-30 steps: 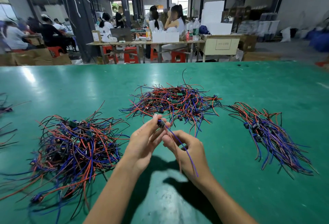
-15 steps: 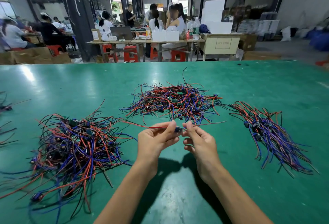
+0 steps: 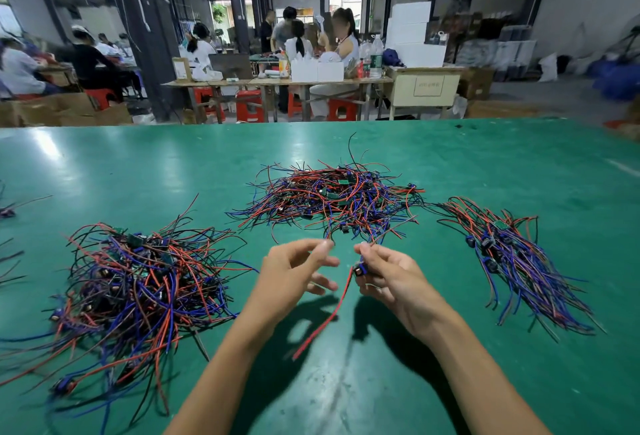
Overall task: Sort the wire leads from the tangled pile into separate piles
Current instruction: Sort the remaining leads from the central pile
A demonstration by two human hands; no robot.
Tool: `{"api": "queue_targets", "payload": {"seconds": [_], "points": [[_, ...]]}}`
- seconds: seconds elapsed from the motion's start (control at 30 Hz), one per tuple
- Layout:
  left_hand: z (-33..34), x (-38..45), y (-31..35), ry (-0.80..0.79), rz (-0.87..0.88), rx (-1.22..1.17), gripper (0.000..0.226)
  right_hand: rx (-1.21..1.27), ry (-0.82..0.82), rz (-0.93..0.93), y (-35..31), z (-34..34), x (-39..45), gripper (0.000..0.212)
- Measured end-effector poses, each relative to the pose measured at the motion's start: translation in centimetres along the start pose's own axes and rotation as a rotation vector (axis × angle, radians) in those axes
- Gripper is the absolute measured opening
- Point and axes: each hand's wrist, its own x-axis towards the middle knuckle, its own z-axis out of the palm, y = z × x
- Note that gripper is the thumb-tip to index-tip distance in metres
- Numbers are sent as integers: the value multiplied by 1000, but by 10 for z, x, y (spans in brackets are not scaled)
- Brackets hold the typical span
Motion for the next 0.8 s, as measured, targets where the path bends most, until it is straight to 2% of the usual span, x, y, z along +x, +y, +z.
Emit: {"api": "queue_targets", "payload": {"seconds": [0.03, 0.1, 0.27, 0.4, 0.6, 0.8], "points": [[3, -2, 1, -90, -86, -76, 19, -100, -19, -24, 2, -1, 0, 16], [9, -5, -2, -198, -133, -96, 21, -278, -42, -111, 6, -1, -1, 20], [11, -7, -5, -209, -230, -153, 21, -427, 25, -295, 14, 2, 2, 20], [10, -5, -6, -176, -278, -105, 19, -386, 1, -290, 18, 11, 0, 14], [10, -3, -9, -127, -262, -126, 17, -327, -75, -187, 20, 20, 0, 29], [12, -4, -11, -86, -163, 44, 20, -276, 60, -158, 30, 31, 4, 35]]}}
